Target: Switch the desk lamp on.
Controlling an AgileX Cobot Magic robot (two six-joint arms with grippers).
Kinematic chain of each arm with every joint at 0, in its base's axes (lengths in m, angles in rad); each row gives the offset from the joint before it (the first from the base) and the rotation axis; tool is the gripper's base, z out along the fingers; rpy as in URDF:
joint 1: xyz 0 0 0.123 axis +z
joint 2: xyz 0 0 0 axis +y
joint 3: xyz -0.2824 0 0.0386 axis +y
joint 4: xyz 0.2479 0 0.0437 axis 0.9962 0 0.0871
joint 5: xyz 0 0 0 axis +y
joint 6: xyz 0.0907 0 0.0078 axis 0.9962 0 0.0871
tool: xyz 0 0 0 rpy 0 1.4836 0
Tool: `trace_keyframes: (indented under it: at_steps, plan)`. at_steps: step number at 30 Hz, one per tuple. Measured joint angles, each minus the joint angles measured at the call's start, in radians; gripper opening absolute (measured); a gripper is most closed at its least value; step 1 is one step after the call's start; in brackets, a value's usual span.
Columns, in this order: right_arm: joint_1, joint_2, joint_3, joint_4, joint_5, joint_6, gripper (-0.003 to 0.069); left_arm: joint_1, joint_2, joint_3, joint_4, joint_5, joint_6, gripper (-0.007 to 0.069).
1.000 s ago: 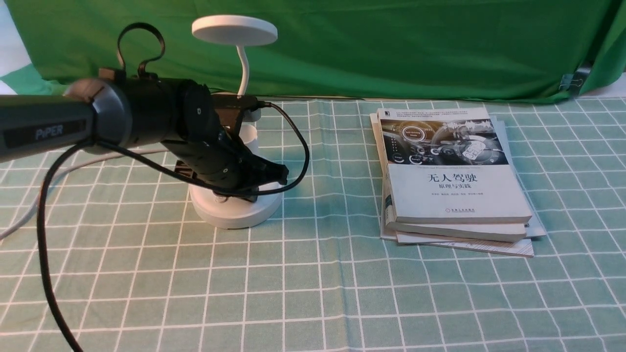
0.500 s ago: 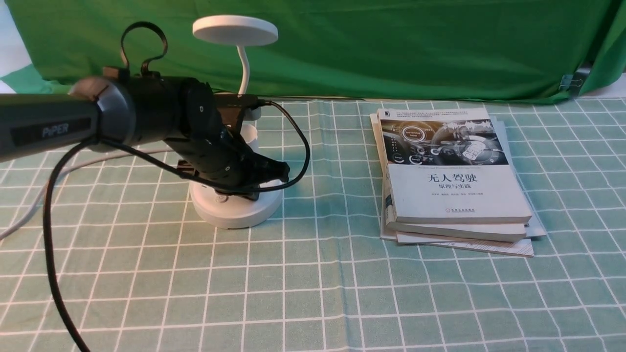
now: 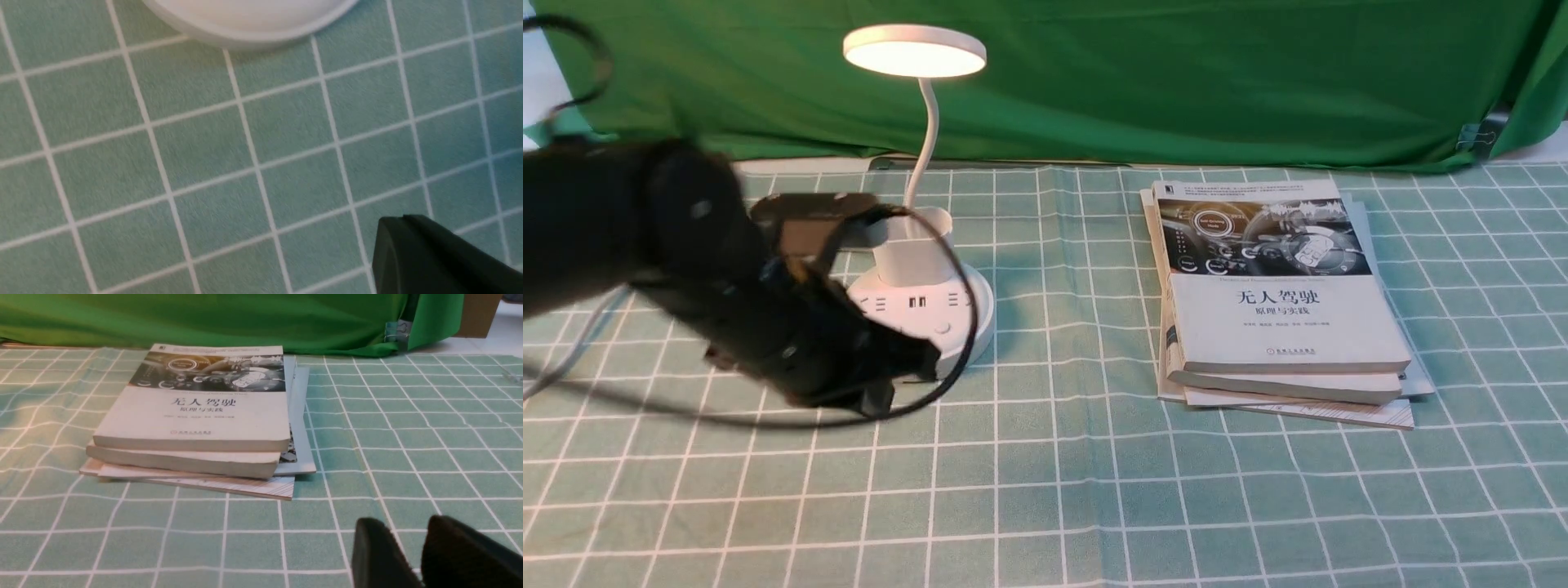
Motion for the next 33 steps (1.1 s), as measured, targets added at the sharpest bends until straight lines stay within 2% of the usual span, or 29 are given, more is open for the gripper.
trace_keyframes:
  at_steps: [2,6,9,19,29,33]
  plan:
    - [0.0,0.0,0.0,0.0,0.0,0.0,0.0241,0.0,-0.094,0.075,-0.059,-0.046,0.04,0.0002]
    - [0.0,0.0,0.0,0.0,0.0,0.0,0.0241,0.0,-0.377,0.241,-0.241,-0.236,0.196,0.0001]
    - [0.0,0.0,0.0,0.0,0.0,0.0,0.0241,0.0,-0.545,0.335,-0.292,-0.335,0.231,0.0001]
    - [0.0,0.0,0.0,0.0,0.0,0.0,0.0241,0.0,-0.873,0.445,-0.276,-0.359,0.231,0.0001]
    - [0.0,0.0,0.0,0.0,-0.001,0.0,0.0241,-0.009,-0.925,0.455,-0.174,-0.372,0.231,0.0001]
    - [0.0,-0.001,0.0,0.0,-0.001,0.0,0.0241,-0.007,-0.996,0.552,-0.145,-0.469,0.24,0.0001]
